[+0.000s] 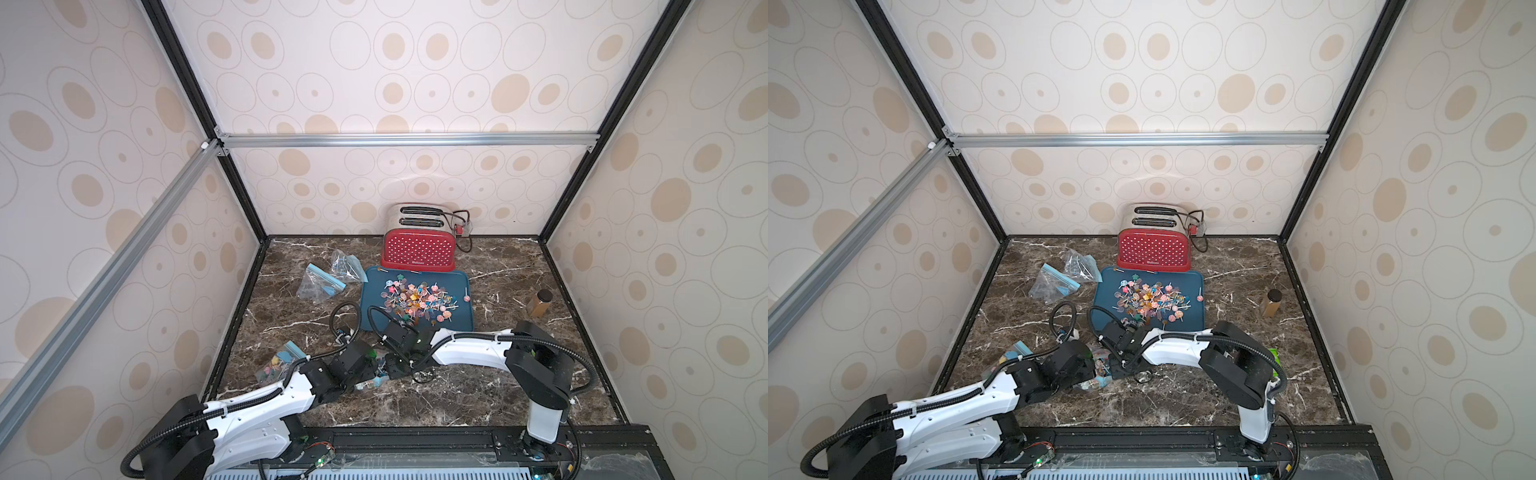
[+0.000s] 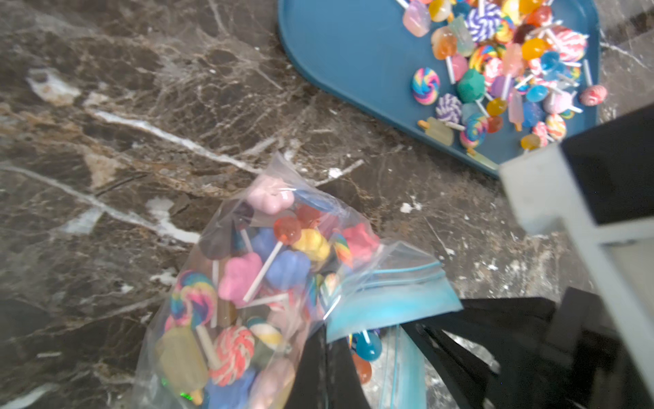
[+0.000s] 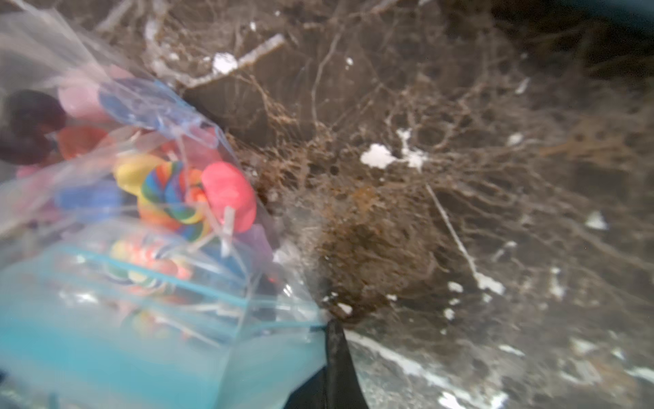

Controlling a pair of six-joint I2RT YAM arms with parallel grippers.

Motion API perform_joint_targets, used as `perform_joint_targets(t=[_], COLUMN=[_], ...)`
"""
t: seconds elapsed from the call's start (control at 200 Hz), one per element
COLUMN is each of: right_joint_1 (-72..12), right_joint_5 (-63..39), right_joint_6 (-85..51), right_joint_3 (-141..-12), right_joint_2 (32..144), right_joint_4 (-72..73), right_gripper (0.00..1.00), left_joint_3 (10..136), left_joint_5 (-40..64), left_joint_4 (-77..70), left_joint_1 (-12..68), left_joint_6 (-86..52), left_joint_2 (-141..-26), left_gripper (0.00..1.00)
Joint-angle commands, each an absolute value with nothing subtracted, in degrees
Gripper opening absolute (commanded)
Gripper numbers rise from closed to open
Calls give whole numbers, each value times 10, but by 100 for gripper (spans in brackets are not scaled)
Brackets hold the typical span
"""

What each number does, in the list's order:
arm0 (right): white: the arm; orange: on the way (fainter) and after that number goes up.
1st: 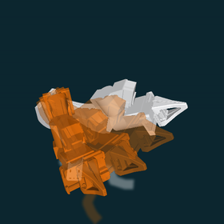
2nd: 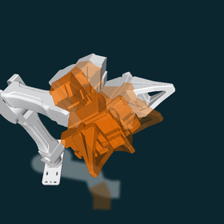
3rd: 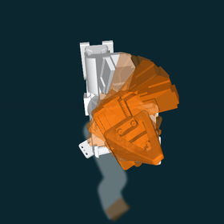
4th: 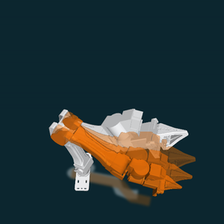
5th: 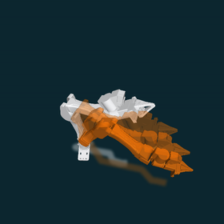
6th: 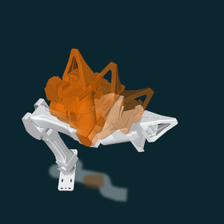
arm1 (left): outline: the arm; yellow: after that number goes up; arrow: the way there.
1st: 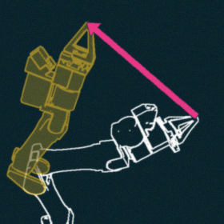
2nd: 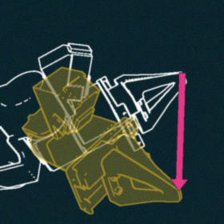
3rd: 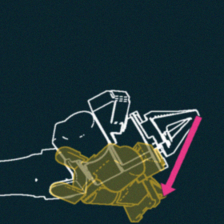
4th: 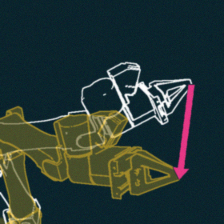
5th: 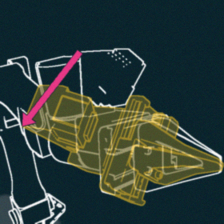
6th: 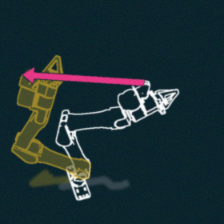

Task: Pour candies out of the ziploc bag
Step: Open the ziploc bag at the center of the board.

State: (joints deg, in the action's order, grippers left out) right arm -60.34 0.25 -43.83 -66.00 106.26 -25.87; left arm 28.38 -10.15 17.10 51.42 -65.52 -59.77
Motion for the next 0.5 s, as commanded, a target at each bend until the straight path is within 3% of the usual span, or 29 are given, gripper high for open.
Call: perform_joint_targets(t=[0.0,0.266,0.496], right_joint_1=[-603,-602,-598], right_joint_5=[40,73,99], right_joint_6=[-432,-433,-435], right_joint_3=[-661,-650,-629], right_joint_2=[1033,997,955], right_joint_4=[-314,-335,-357], right_gripper=[0,0,36], left_joint_3=[360,441,457], left_joint_5=[-86,-53,-56], left_joint_4=[218,264,246], left_joint_1=[517,536,543], left_joint_6=[-605,-559,-558], left_joint_2=[-588,-648,-707], left_gripper=[0,0,0])
